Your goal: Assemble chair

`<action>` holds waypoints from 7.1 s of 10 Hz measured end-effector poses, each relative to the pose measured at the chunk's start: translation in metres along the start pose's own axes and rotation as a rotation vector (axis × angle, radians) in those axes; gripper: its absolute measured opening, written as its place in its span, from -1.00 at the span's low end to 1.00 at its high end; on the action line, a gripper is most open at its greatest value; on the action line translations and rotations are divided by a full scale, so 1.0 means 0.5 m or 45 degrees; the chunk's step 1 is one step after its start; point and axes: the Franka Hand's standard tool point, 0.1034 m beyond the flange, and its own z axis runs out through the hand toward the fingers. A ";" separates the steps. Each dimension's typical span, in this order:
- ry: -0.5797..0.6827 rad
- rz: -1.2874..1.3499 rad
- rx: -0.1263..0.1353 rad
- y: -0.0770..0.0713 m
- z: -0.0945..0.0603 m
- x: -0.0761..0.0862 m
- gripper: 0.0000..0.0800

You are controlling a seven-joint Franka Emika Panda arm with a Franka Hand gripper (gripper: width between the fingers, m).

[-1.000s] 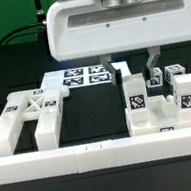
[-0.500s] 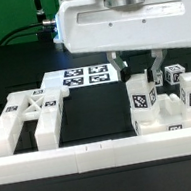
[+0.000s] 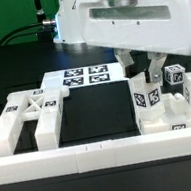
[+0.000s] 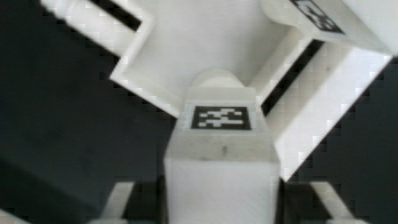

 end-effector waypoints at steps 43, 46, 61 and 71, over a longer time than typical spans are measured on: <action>-0.010 0.111 -0.012 -0.016 0.031 -0.016 -0.28; -0.009 0.305 -0.008 -0.018 0.031 -0.015 -0.28; 0.006 -0.973 -0.012 -0.016 0.023 0.001 0.62; 0.022 -1.585 -0.043 -0.017 0.025 0.000 0.10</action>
Offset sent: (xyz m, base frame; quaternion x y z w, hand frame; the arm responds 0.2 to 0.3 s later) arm -0.0010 0.0095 -0.0063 -0.0897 0.0073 0.1321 0.9871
